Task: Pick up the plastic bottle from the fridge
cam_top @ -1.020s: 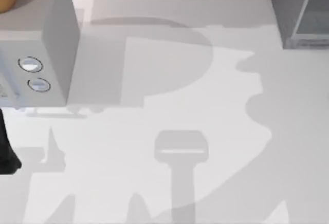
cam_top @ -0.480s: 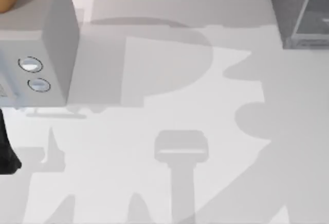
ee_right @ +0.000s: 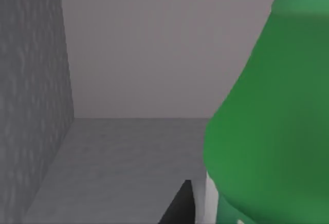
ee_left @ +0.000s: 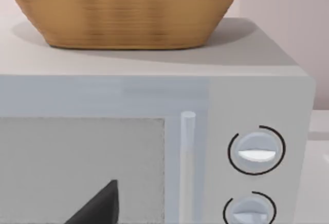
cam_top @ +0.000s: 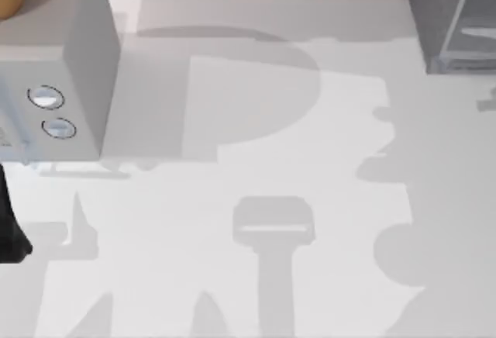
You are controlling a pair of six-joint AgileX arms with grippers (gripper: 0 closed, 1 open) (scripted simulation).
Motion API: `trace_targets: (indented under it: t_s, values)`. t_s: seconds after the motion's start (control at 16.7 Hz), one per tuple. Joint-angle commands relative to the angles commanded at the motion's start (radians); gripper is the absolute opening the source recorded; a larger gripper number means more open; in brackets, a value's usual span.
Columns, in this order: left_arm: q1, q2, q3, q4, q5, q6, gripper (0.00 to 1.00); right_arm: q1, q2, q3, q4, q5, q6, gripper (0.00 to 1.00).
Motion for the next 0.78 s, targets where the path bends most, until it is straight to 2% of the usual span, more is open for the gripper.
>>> trace_targets:
  t_s: [0.48, 0.78]
  values:
    - [0.000, 0.000, 0.000, 0.000, 0.000, 0.000, 1.00, 0.008, -0.035, -0.021, -0.018, 0.004, 0.001, 0.00]
    - [0.000, 0.000, 0.000, 0.000, 0.000, 0.000, 1.00, 0.048, -0.300, -0.121, -0.173, 0.041, -0.005, 0.00]
